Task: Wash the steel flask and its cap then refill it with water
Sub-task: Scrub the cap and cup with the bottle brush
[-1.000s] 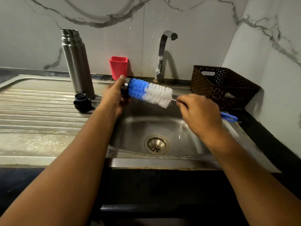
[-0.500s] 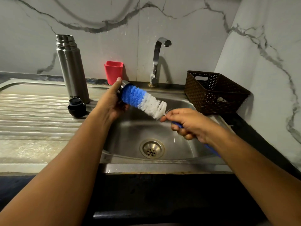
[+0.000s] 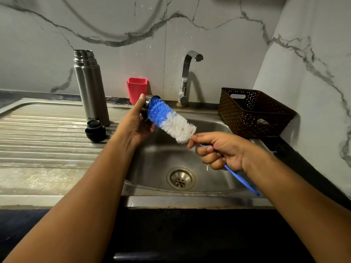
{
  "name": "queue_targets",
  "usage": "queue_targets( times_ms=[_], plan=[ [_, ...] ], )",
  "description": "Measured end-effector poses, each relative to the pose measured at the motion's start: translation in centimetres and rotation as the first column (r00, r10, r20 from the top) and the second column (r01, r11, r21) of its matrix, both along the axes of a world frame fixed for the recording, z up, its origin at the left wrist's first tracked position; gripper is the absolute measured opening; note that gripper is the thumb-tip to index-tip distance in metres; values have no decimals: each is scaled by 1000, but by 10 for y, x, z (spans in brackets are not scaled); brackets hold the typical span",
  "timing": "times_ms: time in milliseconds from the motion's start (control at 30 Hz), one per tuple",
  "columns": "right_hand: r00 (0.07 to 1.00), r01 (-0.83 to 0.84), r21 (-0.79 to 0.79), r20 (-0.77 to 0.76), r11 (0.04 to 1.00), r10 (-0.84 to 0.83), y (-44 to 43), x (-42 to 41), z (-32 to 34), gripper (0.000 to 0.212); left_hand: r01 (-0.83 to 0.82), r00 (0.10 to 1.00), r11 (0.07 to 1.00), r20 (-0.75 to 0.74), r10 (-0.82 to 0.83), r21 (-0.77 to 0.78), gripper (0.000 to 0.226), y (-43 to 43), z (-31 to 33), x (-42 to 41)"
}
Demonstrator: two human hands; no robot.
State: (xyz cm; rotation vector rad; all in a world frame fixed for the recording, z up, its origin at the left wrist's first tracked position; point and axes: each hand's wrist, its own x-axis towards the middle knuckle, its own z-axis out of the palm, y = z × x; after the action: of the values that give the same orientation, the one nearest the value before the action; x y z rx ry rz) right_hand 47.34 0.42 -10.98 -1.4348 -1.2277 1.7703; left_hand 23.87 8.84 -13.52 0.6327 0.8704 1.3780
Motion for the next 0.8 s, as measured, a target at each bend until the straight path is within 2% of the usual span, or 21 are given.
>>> queue_targets(
  times_ms=[33,67,100,133,167,200,233,300,333,400,467,500,533,567,600,633,667,700,767,800],
  plan=[
    [999,-11,-37,-41,999,9,-1,1,3,26,15,1000,1000,21,-15,3,40,1,-1,-2],
    [1000,-8,-11,-15,1000,8,0,0,5,27,20,999,1000,31,-20,3,39,2,-2,-4],
    [995,-13,114,104,993,1,0,-1,5,27,18,999,1000,26,-19,3,39,2,-2,-5],
    [952,-67,319,303,945,-35,0,-1,3,27,10,1000,1000,2,-10,-2,41,1,-2,-5],
    [838,-185,524,525,831,-145,-2,-1,3,28,-4,1000,1000,-28,3,-10,43,1,-3,-5],
    [670,-347,655,674,671,-312,-2,1,2,27,-19,998,1000,-53,18,-19,45,1,-4,-4],
    [520,-487,697,716,527,-466,-2,4,2,24,-30,997,999,-66,28,-24,47,0,-4,-3],
    [351,-634,684,671,361,-654,-6,10,5,19,-41,997,999,-73,38,-29,47,-2,-3,1],
    [303,-676,666,642,316,-704,-8,14,3,17,-52,995,998,-86,49,-31,47,-3,-2,2],
    [273,-720,644,605,258,-748,-7,17,-4,15,-71,992,997,-104,67,-30,55,-5,-2,4],
    [290,-704,657,611,269,-736,-4,18,-13,17,-71,993,997,-99,70,-10,64,-3,-3,3],
    [324,-666,682,630,302,-706,-2,17,-16,19,-69,992,998,-103,69,-2,62,-2,-4,2],
    [394,-606,712,657,356,-643,0,16,-19,22,-64,992,998,-111,64,2,56,-2,-3,1],
    [515,-506,740,672,443,-533,3,14,-20,26,-53,992,999,-113,54,7,51,-2,-2,1],
    [676,-359,733,631,578,-381,6,14,-19,27,-34,994,999,-104,35,14,45,-2,0,0],
    [826,-199,641,517,741,-226,8,14,-17,27,-14,996,999,-92,16,30,39,-1,1,0],
    [922,-80,470,370,879,-113,8,15,-14,27,6,997,999,-82,-2,53,34,0,2,0],
    [970,-25,296,237,955,-48,6,16,-9,27,23,997,997,-72,-18,77,27,2,1,-1],
    [996,-23,92,82,996,16,4,18,-3,27,40,999,993,-10,-39,107,15,5,-2,-4],
    [998,-37,68,60,997,33,3,17,-3,27,41,999,993,25,-44,112,14,4,-3,-5]
  ],
)
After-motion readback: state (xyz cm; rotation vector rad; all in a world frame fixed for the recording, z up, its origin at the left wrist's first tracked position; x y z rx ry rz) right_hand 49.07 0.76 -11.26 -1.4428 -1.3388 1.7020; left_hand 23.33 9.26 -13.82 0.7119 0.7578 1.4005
